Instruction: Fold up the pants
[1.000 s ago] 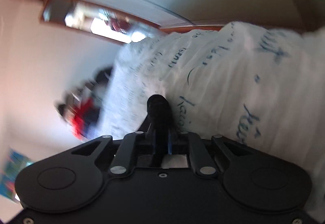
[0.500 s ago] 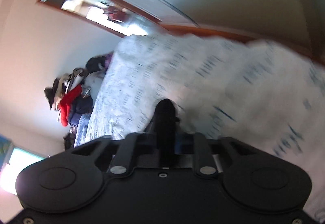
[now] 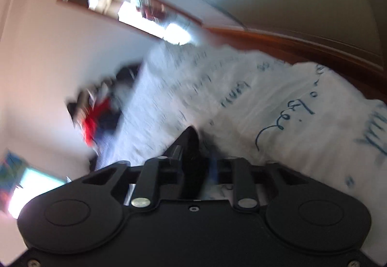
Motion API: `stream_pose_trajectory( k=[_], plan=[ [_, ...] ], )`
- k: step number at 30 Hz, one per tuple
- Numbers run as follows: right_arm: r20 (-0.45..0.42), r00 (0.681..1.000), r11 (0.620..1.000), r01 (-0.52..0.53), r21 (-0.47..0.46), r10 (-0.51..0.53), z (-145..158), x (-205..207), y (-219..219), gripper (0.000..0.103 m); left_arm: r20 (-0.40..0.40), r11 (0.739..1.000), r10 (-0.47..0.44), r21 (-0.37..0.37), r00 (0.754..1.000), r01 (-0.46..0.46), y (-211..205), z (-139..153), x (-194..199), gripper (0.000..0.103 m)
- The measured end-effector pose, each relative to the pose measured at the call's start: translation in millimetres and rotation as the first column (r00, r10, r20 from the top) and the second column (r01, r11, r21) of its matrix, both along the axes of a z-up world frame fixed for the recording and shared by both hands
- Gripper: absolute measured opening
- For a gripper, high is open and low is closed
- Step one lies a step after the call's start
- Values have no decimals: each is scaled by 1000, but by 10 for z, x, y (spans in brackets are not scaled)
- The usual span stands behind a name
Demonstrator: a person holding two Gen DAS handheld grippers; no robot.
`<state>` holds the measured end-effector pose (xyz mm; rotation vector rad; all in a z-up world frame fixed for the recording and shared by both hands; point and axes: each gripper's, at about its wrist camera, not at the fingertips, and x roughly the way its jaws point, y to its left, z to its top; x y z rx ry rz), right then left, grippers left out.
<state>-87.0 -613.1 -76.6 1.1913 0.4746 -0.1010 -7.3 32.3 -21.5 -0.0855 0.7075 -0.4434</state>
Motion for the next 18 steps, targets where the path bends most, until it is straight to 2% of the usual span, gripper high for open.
stream_pose_trajectory(
  k=[2, 4, 6, 8, 13, 15, 16, 17, 18],
  plan=[
    [62, 997, 998, 54, 18, -55, 92, -110, -40, 84, -1, 1000, -14, -17, 1000, 14, -35, 31, 10, 102],
    [76, 995, 996, 66, 63, -71, 133, -160, -74, 84, 2, 999, -19, -38, 1000, 19, -88, 54, 9, 102],
    [57, 998, 993, 35, 110, -42, 115, -135, -59, 84, 4, 998, -27, -63, 1000, 28, -146, 54, -13, 102],
    [4, 1000, 996, -10, 86, 10, 139, -72, 103, 84, -7, 997, -47, -66, 999, 46, -213, 29, -27, 102],
    [-79, 992, 994, -95, 46, 98, 60, 118, 419, 84, -5, 996, -94, -3, 996, 94, -364, -28, -89, 101],
    [-106, 987, 993, -117, 14, 117, 69, 263, 495, 84, -5, 996, -94, -13, 996, 94, -363, -26, -105, 102],
    [-106, 987, 992, -125, 0, 124, 67, 309, 520, 84, -7, 996, -88, -22, 996, 88, -355, -27, -110, 102],
    [-107, 986, 992, -129, -5, 127, 62, 359, 549, 79, -10, 996, -83, -28, 997, 83, -347, -32, -110, 102],
    [-100, 986, 991, -134, -10, 133, 65, 400, 562, 53, -12, 996, -78, -31, 997, 78, -340, -38, -108, 102]
  ],
)
